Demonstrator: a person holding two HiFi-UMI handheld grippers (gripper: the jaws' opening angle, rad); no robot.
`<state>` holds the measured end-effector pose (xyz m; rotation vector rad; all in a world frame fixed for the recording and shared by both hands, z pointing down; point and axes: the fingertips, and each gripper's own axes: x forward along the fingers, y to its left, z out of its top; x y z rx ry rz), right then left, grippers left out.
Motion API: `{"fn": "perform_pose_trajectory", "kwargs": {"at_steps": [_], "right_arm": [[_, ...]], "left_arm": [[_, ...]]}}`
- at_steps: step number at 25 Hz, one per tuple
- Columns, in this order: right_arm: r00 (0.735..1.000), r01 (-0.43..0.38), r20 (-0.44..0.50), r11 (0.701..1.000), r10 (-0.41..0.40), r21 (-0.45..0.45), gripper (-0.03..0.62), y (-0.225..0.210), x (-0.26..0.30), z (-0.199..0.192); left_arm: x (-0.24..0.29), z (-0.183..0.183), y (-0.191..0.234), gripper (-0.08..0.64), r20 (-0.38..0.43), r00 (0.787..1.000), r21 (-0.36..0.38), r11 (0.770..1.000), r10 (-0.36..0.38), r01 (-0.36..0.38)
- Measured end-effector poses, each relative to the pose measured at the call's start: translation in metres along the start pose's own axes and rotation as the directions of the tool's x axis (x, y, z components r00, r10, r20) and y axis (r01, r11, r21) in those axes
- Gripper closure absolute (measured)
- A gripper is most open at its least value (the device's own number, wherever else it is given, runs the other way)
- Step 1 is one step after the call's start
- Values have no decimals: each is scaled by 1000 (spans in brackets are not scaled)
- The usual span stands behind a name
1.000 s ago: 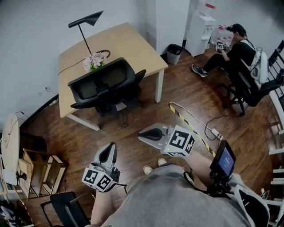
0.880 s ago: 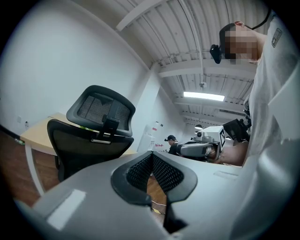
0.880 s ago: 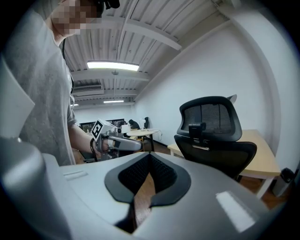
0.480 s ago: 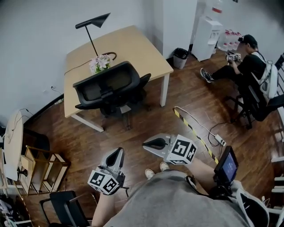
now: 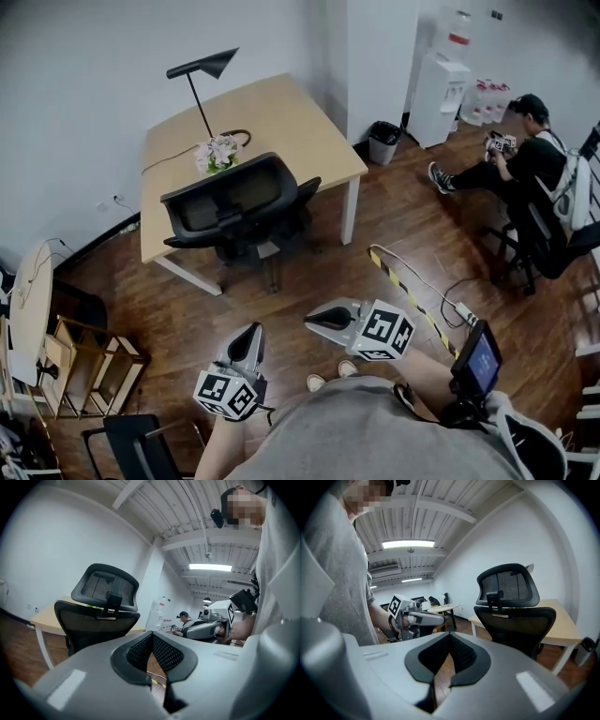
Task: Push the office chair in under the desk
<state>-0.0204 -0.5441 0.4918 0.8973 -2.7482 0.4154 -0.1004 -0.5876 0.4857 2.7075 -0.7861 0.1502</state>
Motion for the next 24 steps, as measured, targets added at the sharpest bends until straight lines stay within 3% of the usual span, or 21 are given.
{"fn": "perform_pose_trajectory", "kwargs": {"at_steps": [24], "right_arm": [[999,-7,33,1000,8,-29,586,-11,-6,11]], "left_arm": [[7,6,6,558,41,997,39,997,69,-71]]}}
